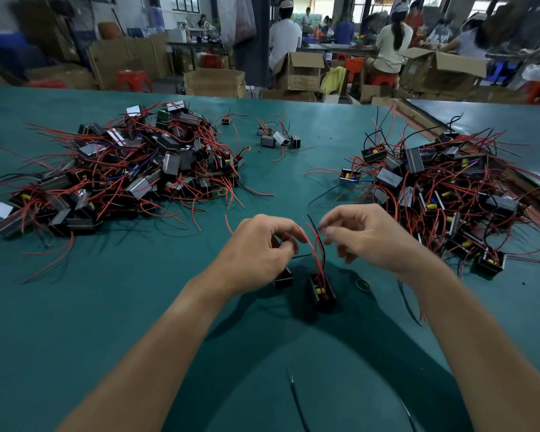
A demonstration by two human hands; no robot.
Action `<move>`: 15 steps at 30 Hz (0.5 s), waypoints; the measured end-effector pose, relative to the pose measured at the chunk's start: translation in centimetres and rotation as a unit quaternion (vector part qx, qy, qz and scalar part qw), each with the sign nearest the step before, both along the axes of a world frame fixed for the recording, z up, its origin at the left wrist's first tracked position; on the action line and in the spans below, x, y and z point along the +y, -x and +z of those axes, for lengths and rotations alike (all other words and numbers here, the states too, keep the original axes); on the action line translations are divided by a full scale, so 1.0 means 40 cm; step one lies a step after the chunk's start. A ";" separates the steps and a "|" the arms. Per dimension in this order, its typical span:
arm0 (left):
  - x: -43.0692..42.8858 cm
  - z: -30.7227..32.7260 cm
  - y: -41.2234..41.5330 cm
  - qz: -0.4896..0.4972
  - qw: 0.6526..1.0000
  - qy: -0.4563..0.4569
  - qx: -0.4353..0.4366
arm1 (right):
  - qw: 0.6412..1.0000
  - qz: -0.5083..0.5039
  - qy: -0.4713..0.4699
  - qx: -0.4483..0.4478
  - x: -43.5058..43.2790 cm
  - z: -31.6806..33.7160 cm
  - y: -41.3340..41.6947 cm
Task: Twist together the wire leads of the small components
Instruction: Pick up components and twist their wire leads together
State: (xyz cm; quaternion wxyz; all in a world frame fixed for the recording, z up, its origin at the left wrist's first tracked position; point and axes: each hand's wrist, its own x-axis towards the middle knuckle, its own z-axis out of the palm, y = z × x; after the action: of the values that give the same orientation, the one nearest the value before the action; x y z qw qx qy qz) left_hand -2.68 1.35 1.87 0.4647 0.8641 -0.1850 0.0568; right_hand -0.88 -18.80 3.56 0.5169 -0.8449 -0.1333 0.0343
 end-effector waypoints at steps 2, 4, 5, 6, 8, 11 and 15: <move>-0.006 0.009 0.008 -0.012 1.000 0.006 0.013 | 0.990 0.002 0.143 -0.018 -0.033 0.002 -0.007; -0.008 0.018 0.017 -0.037 0.999 0.009 0.027 | 0.961 0.024 0.274 0.015 -0.059 0.006 -0.007; -0.007 0.021 0.021 -0.054 0.998 0.003 0.033 | 0.949 0.031 0.311 0.042 -0.066 0.008 -0.006; -0.006 0.022 0.025 -0.074 0.996 -0.006 0.040 | 0.939 0.033 0.337 0.063 -0.070 0.008 -0.006; -0.008 0.019 0.030 -0.102 0.993 -0.025 0.046 | 0.927 0.022 0.366 0.078 -0.068 0.008 -0.006; -0.017 0.006 0.028 -0.109 0.993 -0.047 0.022 | 0.927 0.017 0.367 0.076 -0.057 0.009 -0.003; -0.029 -0.002 0.021 -0.111 0.992 -0.049 0.015 | 0.926 0.037 0.369 0.078 -0.054 0.019 0.008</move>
State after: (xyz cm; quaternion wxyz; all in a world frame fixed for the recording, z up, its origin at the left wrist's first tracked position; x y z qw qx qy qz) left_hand -3.52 0.19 1.79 0.4280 0.8606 -0.2756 -0.0173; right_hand -1.20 -20.98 4.31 0.1760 -0.9651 -0.1015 0.1653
